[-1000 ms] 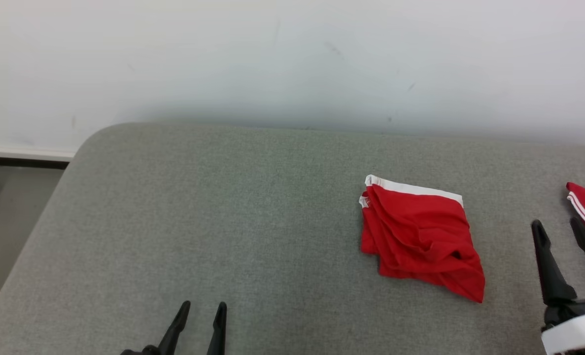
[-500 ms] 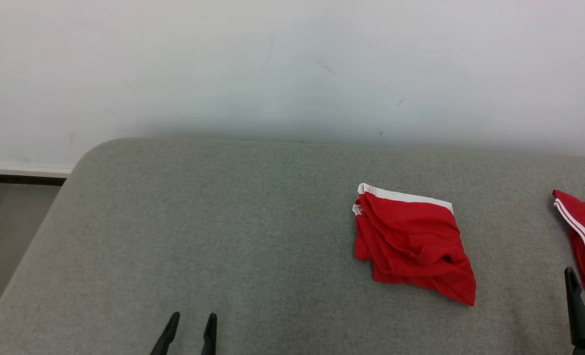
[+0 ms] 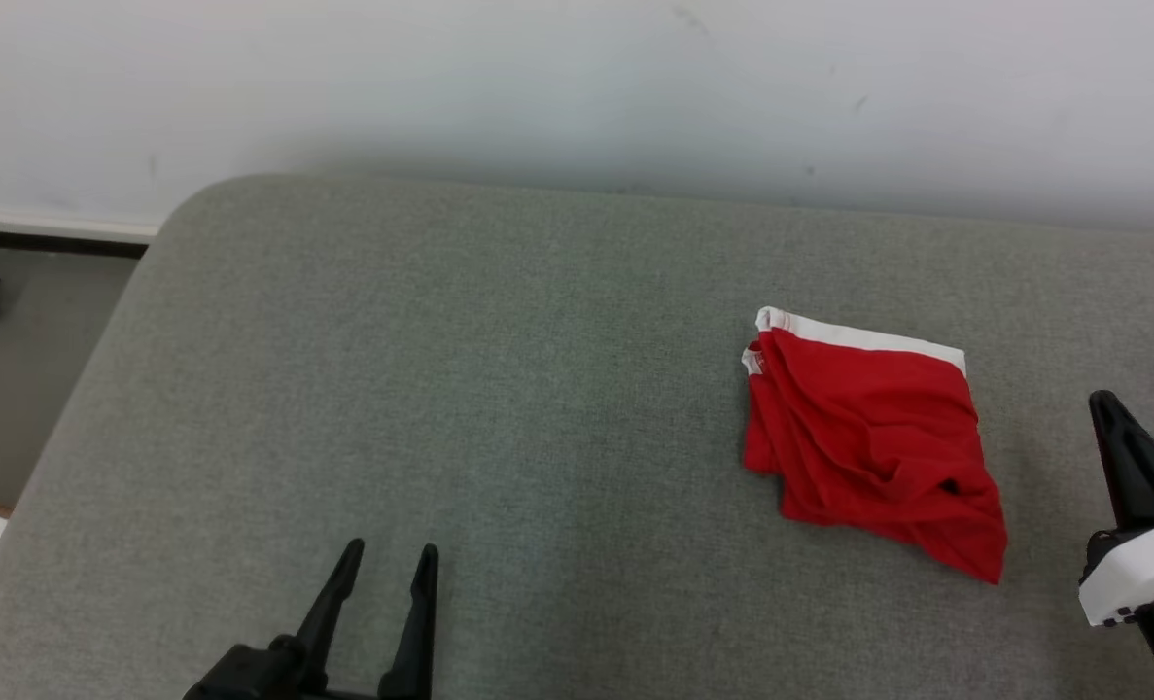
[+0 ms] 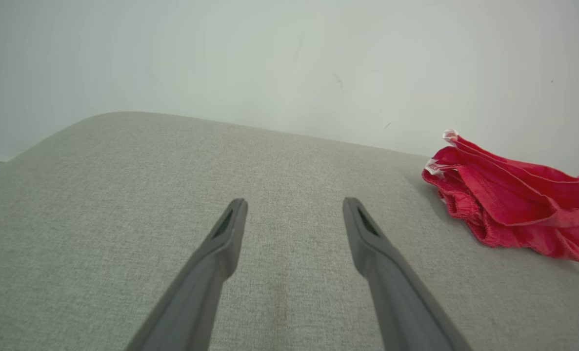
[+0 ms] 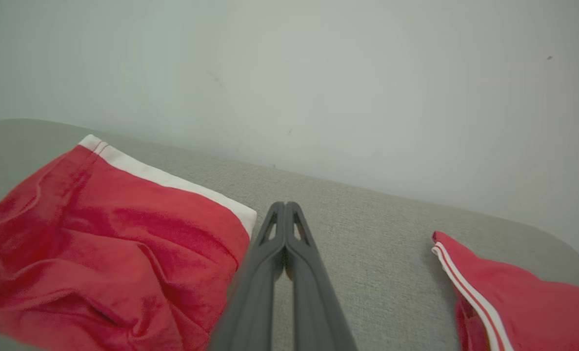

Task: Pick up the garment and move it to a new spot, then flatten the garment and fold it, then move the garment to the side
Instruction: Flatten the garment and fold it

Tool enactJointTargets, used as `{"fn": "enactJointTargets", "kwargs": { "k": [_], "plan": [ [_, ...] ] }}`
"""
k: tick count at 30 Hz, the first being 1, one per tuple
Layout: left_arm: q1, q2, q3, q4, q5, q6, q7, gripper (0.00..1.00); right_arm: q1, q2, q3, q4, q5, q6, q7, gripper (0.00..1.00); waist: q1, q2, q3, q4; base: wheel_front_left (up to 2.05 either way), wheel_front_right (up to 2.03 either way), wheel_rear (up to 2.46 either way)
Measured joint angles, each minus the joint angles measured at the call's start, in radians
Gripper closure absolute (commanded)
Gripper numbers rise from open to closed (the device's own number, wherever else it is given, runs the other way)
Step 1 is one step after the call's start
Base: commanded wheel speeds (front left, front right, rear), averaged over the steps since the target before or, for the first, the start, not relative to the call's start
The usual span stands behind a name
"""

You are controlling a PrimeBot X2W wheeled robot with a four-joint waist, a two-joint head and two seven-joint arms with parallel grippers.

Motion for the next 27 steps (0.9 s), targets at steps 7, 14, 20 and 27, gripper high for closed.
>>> {"fn": "enactJointTargets", "kwargs": {
  "k": [7, 14, 20, 27],
  "plan": [
    [-0.03, 0.0, -0.015, 0.011, -0.011, -0.004, 0.0, 0.0, -0.1, 0.022, 0.124, 0.149, -0.001, 0.0, -0.011, 1.0, 0.0, 0.0, 0.062, 0.045, 0.0, 0.0, 0.0],
    [-0.041, 0.0, -0.007, 0.017, -0.017, -0.004, 0.0, 0.0, -0.132, 0.028, 0.266, 0.193, 0.023, 0.0, -0.055, 1.0, 0.0, 0.0, 0.072, 0.065, 0.0, 0.0, 0.0],
    [-0.041, 0.0, -0.01, 0.018, -0.022, -0.003, 0.0, 0.0, -0.136, 0.03, 0.379, 0.187, 0.028, 0.0, -0.064, 1.0, 0.0, 0.0, 0.062, 0.065, 0.0, 0.0, 0.0],
    [-0.041, 0.0, -0.026, 0.023, -0.04, 0.004, 0.0, 0.0, -0.149, 0.044, 0.476, 0.193, 0.027, 0.0, -0.042, 1.0, 0.0, 0.0, 0.049, 0.068, 0.0, 0.0, 0.0]
  ]
}}
